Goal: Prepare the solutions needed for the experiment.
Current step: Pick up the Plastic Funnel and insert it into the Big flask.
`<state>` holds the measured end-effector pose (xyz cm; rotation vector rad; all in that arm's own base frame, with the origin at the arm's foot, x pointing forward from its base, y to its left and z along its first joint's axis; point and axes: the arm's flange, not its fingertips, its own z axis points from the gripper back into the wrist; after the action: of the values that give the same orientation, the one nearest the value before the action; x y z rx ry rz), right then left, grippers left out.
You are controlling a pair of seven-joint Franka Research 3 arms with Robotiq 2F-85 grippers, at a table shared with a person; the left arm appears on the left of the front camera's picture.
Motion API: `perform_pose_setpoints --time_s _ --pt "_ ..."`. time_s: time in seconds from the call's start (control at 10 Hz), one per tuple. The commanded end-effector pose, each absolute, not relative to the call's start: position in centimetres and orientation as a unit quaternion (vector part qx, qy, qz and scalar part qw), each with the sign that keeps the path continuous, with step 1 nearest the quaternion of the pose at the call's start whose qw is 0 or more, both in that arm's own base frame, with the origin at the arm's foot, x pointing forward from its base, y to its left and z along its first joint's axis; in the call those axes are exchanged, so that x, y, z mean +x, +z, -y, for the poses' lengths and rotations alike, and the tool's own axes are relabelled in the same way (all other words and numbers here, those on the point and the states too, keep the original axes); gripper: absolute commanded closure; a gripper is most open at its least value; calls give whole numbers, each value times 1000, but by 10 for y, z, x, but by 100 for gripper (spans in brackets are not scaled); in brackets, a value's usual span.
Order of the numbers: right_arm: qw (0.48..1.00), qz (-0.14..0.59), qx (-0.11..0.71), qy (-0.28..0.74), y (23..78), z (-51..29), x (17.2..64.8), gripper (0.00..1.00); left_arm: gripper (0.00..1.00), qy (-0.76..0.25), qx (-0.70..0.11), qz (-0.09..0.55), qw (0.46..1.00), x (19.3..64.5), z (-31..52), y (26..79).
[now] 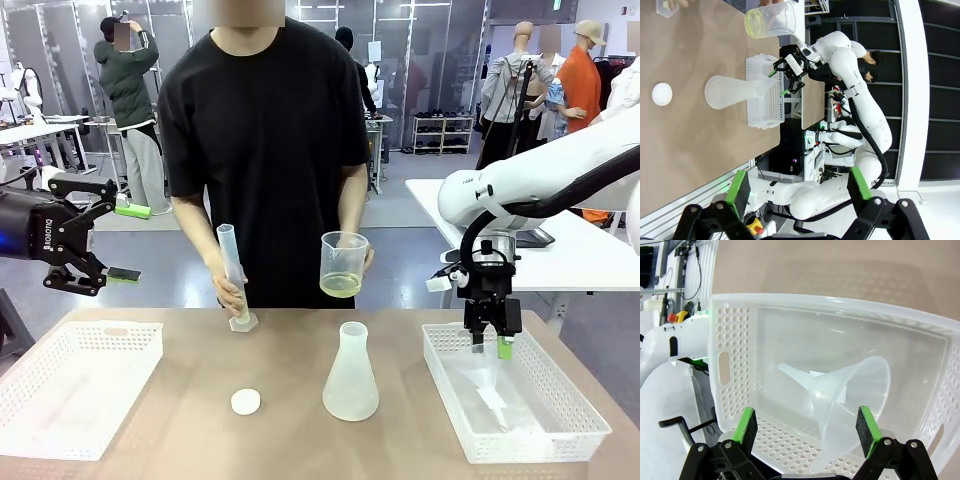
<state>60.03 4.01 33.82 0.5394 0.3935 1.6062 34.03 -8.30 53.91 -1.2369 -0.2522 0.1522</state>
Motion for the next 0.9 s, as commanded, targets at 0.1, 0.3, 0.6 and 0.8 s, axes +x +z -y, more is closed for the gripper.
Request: perform_pose_setpoints --time_s 0.1,0.3,0.6,0.8 --pt "632 -191 230 715 335 -36 608 18 0 75 -589 114 797 340 87 540" --pt "633 -190 233 713 333 -35 609 37 0 75 -589 114 797 340 87 540" --pt "631 -191 232 715 332 -37 610 65 0 75 -589 114 797 340 87 540" --pt "630 -190 231 716 332 -37 612 84 0 75 -589 114 797 340 87 540"
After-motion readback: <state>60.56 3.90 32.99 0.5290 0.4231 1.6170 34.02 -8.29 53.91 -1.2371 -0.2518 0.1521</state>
